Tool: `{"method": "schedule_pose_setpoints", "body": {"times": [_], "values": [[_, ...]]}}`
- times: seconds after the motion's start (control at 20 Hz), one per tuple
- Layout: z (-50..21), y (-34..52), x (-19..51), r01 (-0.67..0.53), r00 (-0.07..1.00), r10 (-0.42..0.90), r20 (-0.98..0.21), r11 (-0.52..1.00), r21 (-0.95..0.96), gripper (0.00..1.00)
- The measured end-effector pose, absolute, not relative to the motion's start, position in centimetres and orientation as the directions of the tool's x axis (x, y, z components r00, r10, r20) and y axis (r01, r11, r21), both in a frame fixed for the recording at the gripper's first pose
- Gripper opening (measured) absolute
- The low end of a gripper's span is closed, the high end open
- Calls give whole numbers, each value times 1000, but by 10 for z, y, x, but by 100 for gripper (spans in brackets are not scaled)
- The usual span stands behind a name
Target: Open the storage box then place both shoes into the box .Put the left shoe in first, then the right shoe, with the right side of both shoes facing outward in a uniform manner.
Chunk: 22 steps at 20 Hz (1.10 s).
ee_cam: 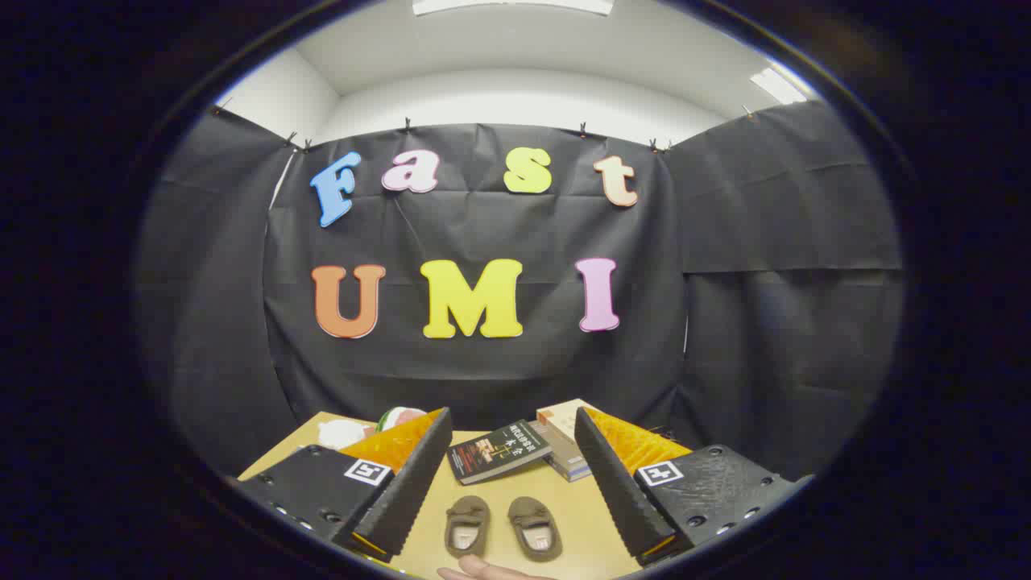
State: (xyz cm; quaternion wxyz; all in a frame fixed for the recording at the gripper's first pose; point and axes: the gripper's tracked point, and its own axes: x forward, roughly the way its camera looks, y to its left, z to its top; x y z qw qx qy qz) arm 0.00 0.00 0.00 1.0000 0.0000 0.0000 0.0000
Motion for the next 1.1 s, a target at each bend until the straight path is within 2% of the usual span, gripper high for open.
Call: {"method": "schedule_pose_setpoints", "body": {"times": [0.7, 1.1], "values": [[-15, 4, 29, -57, 998, 56, -20, 997, -54, 95], [-92, 63, 66, -208, 963, 191, -191, 975, -73, 95]]}}
